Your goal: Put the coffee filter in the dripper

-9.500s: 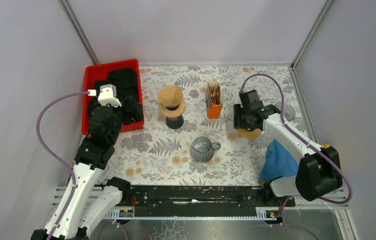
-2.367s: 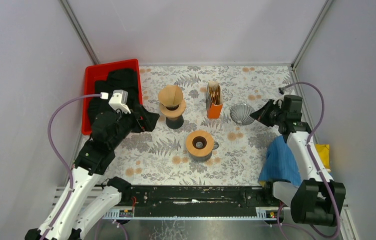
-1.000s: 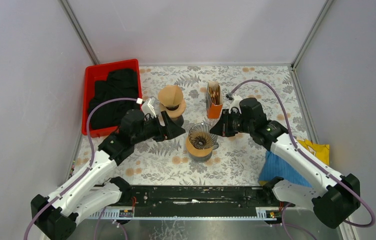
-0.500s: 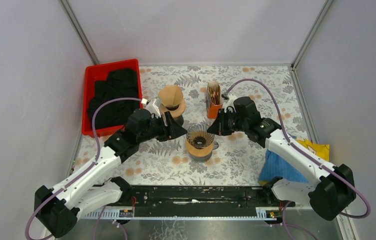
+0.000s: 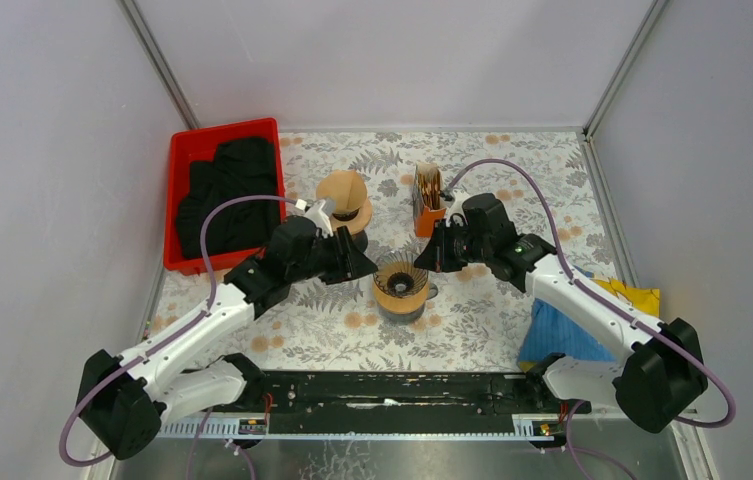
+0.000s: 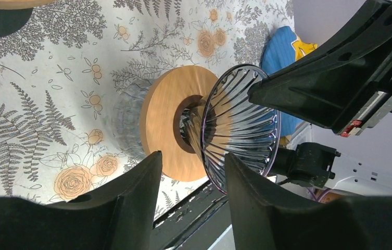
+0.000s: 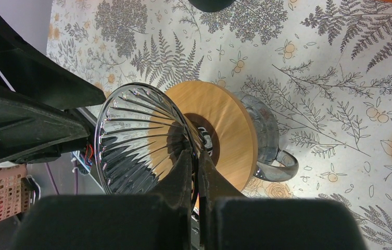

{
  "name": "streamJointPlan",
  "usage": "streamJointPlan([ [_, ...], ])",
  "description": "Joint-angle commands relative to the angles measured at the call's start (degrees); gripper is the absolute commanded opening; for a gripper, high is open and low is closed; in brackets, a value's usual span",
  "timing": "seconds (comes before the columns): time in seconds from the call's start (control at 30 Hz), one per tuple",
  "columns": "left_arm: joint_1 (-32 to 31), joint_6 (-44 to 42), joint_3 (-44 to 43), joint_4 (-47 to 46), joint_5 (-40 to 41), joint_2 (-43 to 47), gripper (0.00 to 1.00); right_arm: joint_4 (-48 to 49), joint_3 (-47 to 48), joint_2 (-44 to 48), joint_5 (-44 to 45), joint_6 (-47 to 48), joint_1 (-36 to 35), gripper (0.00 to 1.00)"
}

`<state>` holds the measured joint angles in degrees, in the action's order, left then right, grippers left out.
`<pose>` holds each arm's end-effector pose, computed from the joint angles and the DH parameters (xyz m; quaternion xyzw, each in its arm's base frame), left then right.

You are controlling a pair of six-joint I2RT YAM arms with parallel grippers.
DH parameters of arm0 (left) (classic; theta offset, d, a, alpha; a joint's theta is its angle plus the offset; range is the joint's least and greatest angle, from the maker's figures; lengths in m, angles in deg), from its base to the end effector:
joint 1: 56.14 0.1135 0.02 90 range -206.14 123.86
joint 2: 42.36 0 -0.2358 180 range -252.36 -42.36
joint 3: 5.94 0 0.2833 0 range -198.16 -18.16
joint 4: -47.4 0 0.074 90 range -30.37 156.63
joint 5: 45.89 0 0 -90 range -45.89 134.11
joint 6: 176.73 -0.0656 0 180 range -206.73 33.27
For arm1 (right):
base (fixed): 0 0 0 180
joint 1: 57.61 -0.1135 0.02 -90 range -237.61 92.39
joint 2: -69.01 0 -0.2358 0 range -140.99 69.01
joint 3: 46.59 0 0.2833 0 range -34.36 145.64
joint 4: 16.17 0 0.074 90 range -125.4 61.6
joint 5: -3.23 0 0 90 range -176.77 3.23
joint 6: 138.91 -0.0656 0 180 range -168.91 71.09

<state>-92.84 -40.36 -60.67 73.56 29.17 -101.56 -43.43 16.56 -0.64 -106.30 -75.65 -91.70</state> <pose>0.2304 -0.1928 0.2240 -0.0084 0.8637 -0.4101 0.2927 0.2630 0.2045 0.2270 -0.1355 0.8623 0.3642 0.3248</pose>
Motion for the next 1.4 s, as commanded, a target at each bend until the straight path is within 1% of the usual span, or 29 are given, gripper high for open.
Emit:
streamJointPlan([
  [0.0,-0.86,-1.19,-1.25,-3.54,1.09,-0.87,0.53,-1.64,1.59,-0.68,0.87,1.66,-0.46,0.00],
  [0.2,-1.37,-1.67,-2.03,-3.55,1.52,-2.81,0.50,-3.09,1.67,-1.15,0.98,2.15,-0.50,0.00],
  [0.53,-2.73,-2.42,-2.82,-3.42,2.09,-5.30,0.34,-6.87,2.47,-3.31,2.29,2.98,-0.54,0.00],
  [0.73,-3.41,-2.50,-2.02,-3.34,2.33,-5.96,0.28,-8.64,1.69,-4.03,3.29,3.76,-0.59,0.00],
  [1.13,-6.54,-2.29,0.84,-2.94,4.74,-6.39,0.26,-9.67,-3.86,-3.68,6.57,4.59,-0.67,0.00],
  [1.37,-7.90,-1.73,3.34,-2.47,6.95,-6.43,0.25,-9.76,-4.30,-4.94,7.68,4.98,-1.01,0.00],
])
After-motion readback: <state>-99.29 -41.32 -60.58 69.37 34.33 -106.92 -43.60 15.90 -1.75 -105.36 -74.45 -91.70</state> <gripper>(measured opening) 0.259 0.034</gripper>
